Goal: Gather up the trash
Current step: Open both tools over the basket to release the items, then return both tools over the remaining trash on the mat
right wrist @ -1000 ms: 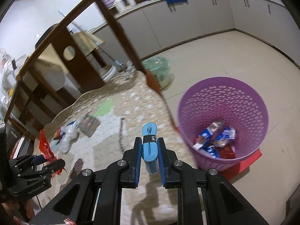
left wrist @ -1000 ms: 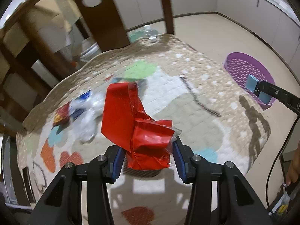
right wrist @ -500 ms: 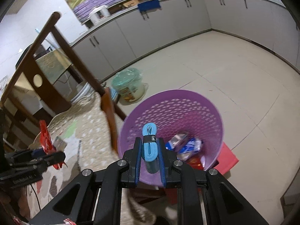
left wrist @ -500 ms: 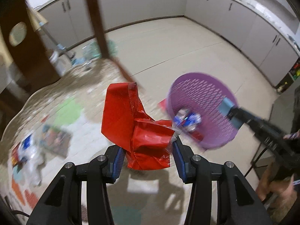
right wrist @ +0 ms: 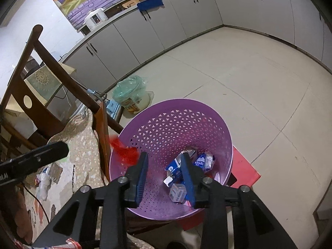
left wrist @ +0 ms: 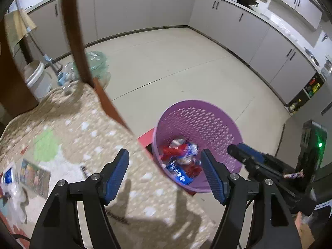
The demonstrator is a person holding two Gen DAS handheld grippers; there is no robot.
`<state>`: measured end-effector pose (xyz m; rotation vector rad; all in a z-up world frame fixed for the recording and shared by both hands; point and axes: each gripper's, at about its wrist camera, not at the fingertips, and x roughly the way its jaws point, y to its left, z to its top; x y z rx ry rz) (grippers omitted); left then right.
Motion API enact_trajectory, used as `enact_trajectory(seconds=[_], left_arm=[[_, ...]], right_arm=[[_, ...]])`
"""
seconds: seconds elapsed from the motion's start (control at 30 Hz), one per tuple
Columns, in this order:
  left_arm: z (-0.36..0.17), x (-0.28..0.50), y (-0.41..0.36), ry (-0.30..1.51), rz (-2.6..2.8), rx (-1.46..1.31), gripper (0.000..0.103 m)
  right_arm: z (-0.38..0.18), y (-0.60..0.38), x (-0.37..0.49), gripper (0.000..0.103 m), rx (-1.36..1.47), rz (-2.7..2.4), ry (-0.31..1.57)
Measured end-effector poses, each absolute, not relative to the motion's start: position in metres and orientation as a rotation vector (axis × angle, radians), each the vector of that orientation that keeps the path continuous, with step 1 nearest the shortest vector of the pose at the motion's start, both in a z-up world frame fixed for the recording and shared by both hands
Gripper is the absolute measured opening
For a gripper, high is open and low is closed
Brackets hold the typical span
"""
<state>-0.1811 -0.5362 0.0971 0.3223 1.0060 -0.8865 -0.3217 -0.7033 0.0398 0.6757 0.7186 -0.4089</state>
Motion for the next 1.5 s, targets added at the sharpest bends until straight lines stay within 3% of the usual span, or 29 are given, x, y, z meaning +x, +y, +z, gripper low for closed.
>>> enact_trajectory(seconds=[0.13, 0.27, 0.63, 1.2, 1.5], left_arm=[[0.091, -0.181, -0.512, 1.032, -0.858, 0.294, 0.070], [0.089, -0.184, -0.487, 1.032, -0.823, 0.292, 0.070], [0.097, -0.179, -0.400, 0.974, -0.684, 0.296, 0.071], [0.088, -0.107, -0.170, 1.001, -0.315, 0.027, 0.074], [0.066, -0.101, -0.126, 1.040, -0.256, -0.010, 0.076]], right_arm=[[0.041, -0.694, -0.323, 0.049, 0.682, -0.407, 0.719], [0.041, -0.684, -0.323, 0.051, 0.687, -0.397, 0.725], [0.055, -0.641, -0.317, 0.070, 0.659, -0.362, 0.731], [0.071, -0.537, -0.267, 0.073, 0.482, -0.220, 0.836], [0.063, -0.482, -0.226, 0.075, 0.408, -0.121, 0.900]])
